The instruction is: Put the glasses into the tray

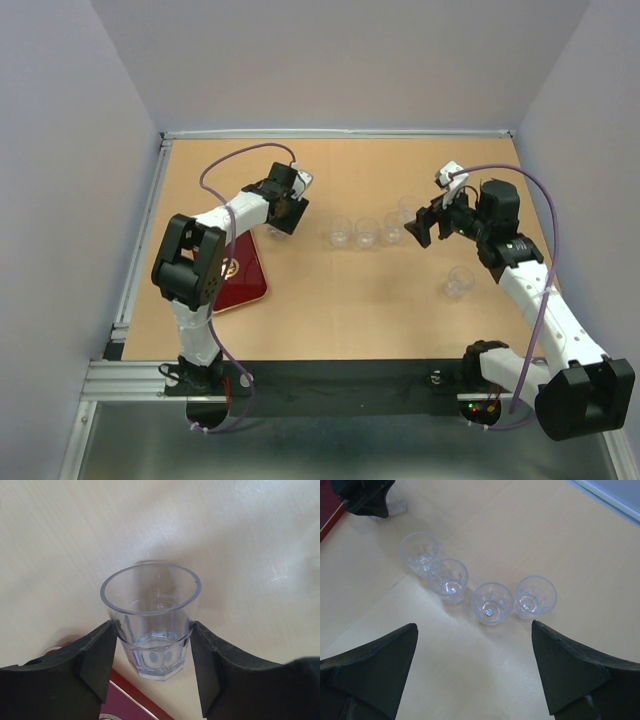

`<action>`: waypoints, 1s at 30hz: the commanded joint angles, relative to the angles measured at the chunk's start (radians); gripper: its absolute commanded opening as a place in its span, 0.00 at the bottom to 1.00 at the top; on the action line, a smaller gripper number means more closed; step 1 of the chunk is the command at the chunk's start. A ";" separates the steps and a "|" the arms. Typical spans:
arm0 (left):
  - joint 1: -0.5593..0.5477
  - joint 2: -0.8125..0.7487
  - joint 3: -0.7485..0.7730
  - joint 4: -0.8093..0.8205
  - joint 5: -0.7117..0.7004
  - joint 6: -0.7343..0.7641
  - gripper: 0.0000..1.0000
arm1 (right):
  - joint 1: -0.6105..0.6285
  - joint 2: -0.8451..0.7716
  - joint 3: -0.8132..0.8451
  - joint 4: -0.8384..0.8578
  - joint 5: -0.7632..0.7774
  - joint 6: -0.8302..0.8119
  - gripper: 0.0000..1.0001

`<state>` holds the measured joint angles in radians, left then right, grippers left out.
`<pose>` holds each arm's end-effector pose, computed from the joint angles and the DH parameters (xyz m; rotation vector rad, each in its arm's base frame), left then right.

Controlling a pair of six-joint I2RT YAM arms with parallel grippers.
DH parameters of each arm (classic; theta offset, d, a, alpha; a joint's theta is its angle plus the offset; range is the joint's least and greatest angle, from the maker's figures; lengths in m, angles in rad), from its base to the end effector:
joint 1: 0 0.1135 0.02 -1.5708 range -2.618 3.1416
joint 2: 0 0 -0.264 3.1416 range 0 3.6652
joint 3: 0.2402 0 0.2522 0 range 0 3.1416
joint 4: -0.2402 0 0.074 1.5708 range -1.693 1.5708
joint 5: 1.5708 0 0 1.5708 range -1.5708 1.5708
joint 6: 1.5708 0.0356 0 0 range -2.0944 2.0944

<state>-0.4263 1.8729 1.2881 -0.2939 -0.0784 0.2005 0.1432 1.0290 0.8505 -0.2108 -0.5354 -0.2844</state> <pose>0.3706 -0.1653 0.1960 0.7211 2.3371 -0.0040 0.2274 0.0511 0.3155 -0.7426 1.7777 0.4288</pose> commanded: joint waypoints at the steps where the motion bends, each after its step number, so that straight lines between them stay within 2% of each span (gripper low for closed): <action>1: -0.009 -0.135 -0.039 0.047 0.037 -0.035 0.28 | -0.014 -0.007 -0.013 0.037 -0.041 -0.002 1.00; 6: -0.046 -0.354 -0.193 0.156 0.124 -0.101 0.23 | -0.013 0.011 -0.004 0.036 -0.135 0.036 1.00; 9: -0.089 -0.498 -0.303 0.240 0.182 -0.131 0.22 | -0.013 0.052 0.030 0.033 -0.308 0.099 1.00; 13: -0.155 -0.708 -0.413 0.344 0.222 -0.135 0.22 | -0.010 0.167 0.148 0.011 -0.473 0.218 1.00; 17: -0.209 -0.852 -0.490 0.410 0.272 -0.108 0.22 | 0.013 0.299 0.292 -0.004 -0.615 0.431 1.00; 23: -0.269 -0.992 -0.569 0.463 0.302 -0.061 0.22 | 0.148 0.436 0.456 -0.004 -0.643 0.648 1.00; 30: -0.338 -1.029 -0.576 0.457 0.273 -0.018 0.22 | 0.286 0.488 0.498 -0.006 -0.624 0.738 0.99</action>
<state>-0.7387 0.8661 0.7208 0.0959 0.2016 0.1421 0.3828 1.5124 1.2968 -0.2279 -1.1301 0.3664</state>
